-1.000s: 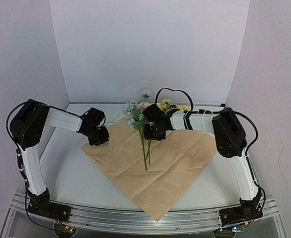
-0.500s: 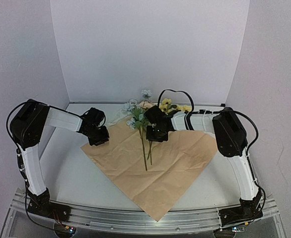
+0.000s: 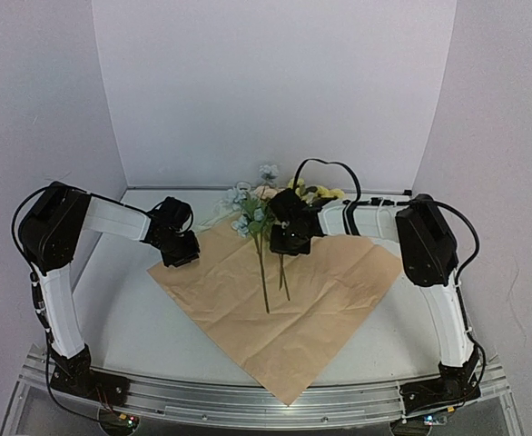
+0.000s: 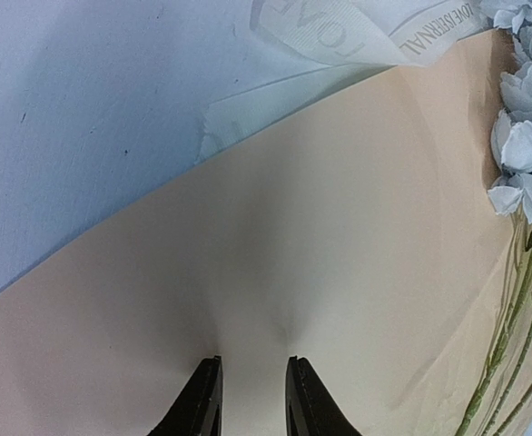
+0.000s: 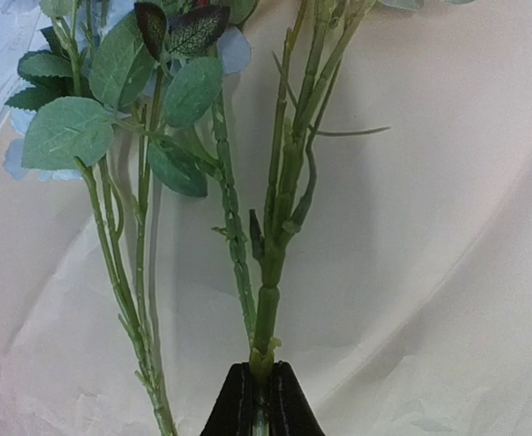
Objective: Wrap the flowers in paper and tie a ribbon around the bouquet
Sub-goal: Adjust the fake flower on the flattened wrapping paper.
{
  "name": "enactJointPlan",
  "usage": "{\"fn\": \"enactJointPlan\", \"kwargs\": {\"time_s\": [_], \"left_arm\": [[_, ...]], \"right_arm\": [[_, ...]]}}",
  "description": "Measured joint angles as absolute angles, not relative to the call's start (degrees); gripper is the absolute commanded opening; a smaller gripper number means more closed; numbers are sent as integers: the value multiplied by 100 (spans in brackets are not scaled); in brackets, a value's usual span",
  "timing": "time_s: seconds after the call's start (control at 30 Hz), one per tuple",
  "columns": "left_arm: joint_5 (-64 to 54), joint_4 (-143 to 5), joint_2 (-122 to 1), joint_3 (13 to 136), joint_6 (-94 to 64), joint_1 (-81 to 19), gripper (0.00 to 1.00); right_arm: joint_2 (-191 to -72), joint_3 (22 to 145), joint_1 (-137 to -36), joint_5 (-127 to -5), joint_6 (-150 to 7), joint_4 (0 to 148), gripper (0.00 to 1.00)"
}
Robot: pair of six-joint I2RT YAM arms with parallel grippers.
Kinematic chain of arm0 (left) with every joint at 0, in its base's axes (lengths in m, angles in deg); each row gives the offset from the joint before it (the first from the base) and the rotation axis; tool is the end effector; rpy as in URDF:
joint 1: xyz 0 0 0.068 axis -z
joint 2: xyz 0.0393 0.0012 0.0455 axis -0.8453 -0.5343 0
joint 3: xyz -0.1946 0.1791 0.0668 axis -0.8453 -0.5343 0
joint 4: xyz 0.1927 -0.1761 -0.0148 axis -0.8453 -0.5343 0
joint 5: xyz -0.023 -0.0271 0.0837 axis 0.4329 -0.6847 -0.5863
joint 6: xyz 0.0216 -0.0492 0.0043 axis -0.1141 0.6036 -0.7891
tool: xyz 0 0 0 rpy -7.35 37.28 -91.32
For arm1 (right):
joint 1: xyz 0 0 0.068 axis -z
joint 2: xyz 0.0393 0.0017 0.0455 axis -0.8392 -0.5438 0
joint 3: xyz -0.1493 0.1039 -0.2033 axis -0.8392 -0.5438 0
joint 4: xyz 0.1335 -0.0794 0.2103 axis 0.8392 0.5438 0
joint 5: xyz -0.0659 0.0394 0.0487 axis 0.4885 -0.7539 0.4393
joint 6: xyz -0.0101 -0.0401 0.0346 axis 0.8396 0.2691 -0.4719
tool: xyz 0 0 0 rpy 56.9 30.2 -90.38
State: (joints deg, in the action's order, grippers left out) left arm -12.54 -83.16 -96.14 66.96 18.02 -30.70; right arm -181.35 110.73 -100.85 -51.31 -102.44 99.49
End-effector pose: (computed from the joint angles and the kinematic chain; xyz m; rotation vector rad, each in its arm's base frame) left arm 0.3420 -0.1747 0.1314 -0.4107 2.6297 -0.4545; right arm 0.3652 0.3443 0.1627 -0.0838 2.5562 0.4235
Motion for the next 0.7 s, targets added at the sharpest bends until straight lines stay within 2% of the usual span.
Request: {"fn": "enactJointPlan", "kwargs": {"time_s": [0.37,0.7], "left_arm": [[-1205,-8314,-9614,6696,1799,-3085,26],[-1150,-8312,-9614,6696,1797,-3113,26]], "right_arm": [[-17133,10608,-10085,-5131,-10606,9720,0],[-16998,9969,-10325,-5150,-11001,9749,0]]}}
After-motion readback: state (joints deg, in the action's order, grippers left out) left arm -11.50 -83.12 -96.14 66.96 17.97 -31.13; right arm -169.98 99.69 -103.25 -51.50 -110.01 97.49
